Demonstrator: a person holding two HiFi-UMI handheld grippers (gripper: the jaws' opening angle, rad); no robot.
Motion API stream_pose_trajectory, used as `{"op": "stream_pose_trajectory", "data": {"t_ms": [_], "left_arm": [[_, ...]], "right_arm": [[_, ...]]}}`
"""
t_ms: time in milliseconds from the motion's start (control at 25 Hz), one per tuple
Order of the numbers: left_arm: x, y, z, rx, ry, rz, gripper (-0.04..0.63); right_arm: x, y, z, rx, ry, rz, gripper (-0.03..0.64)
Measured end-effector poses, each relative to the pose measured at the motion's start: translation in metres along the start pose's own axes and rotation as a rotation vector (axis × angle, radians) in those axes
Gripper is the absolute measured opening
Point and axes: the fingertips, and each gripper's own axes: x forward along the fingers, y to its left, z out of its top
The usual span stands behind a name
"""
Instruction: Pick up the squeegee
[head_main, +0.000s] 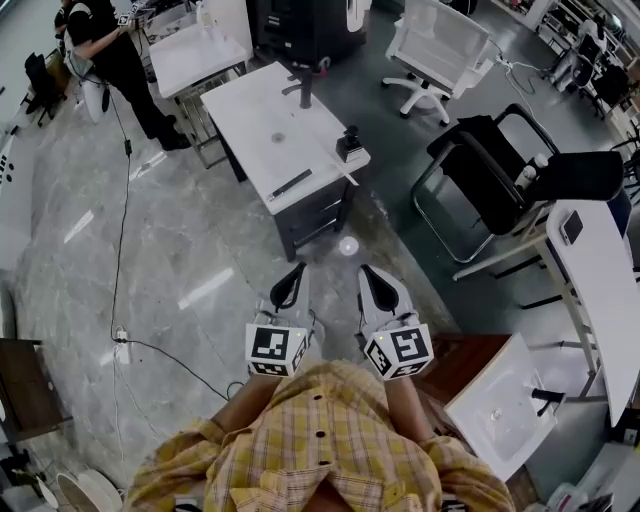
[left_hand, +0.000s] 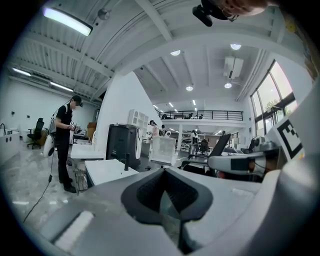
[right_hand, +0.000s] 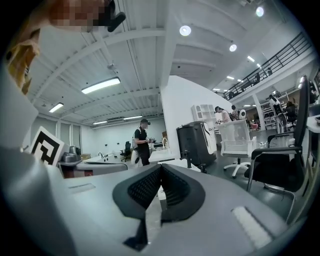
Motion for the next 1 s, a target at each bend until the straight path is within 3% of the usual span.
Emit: {"op": "stream_pose_trajectory", "data": {"t_ms": [320, 600, 1000], "left_arm": [[0.094, 0.053, 0.037, 0.027, -0.008, -0.001, 0.002], [0.158, 0.091, 0.044, -0.003, 0.021, -0.018, 0.002], [0.213, 0.114, 0.001, 0.074, 0.253, -0.076, 0.002]], "right_arm": [[0.091, -0.048, 0.029, -0.012, 0.010, -0.009, -0.008], [0.161, -0.086, 0.036, 0.004, 0.029, -0.040, -0.008], [0.215, -0.120, 0.017, 0.066, 0.093, -0.075, -0.008]]}}
